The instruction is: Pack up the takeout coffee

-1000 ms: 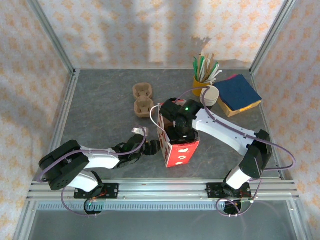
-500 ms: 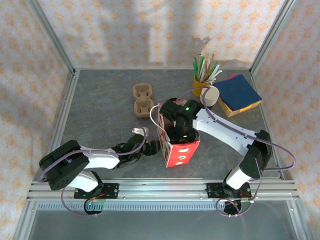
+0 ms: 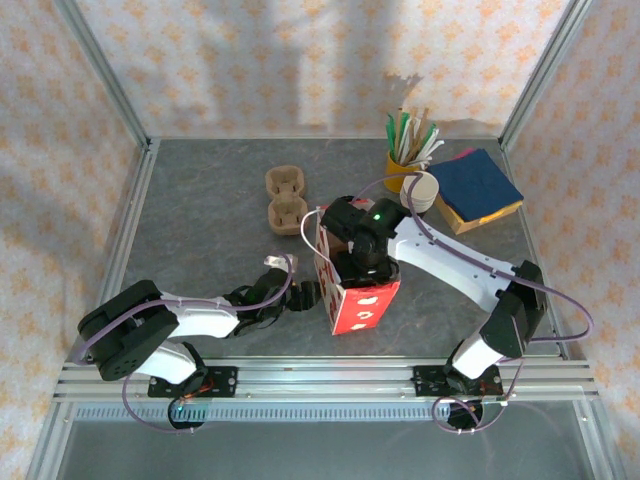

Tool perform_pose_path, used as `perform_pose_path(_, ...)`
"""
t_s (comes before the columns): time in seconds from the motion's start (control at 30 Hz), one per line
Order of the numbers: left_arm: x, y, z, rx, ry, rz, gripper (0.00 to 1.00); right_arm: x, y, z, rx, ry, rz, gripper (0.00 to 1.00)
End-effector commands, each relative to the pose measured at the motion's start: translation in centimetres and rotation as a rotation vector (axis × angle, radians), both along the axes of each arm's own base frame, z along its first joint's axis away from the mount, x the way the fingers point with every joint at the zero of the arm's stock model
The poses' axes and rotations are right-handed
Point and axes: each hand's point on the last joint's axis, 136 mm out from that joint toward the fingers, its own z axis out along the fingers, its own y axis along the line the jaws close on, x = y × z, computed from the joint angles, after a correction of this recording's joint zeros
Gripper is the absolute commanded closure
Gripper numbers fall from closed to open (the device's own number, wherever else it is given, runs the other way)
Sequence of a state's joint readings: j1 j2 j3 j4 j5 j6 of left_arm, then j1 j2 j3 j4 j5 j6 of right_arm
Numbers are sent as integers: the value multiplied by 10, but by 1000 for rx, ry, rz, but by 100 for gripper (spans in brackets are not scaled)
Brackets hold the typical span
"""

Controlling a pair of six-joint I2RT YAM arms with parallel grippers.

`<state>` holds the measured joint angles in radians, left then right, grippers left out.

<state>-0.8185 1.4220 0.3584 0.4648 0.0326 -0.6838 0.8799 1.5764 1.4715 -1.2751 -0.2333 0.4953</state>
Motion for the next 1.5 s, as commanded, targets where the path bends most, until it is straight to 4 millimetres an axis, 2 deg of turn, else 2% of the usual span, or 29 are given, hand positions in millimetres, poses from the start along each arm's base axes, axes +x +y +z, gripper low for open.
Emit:
perform_pose_path(0.0, -2, 17, -17, 81, 27, 40, 22, -8, -7, 3, -2, 22, 14, 44)
perform_pose_path(0.67, -5, 20, -22, 81, 37, 48, 22, -12, -5, 10, 44, 37, 28, 44)
perform_pose_path(0.97, -6, 22, -28, 86, 46, 55, 22, -13, 1, 3, 58, 59, 37, 44)
perform_pose_path(1.47, -5, 22, -32, 96, 53, 59, 22, -16, -5, -10, 21, 80, 32, 44)
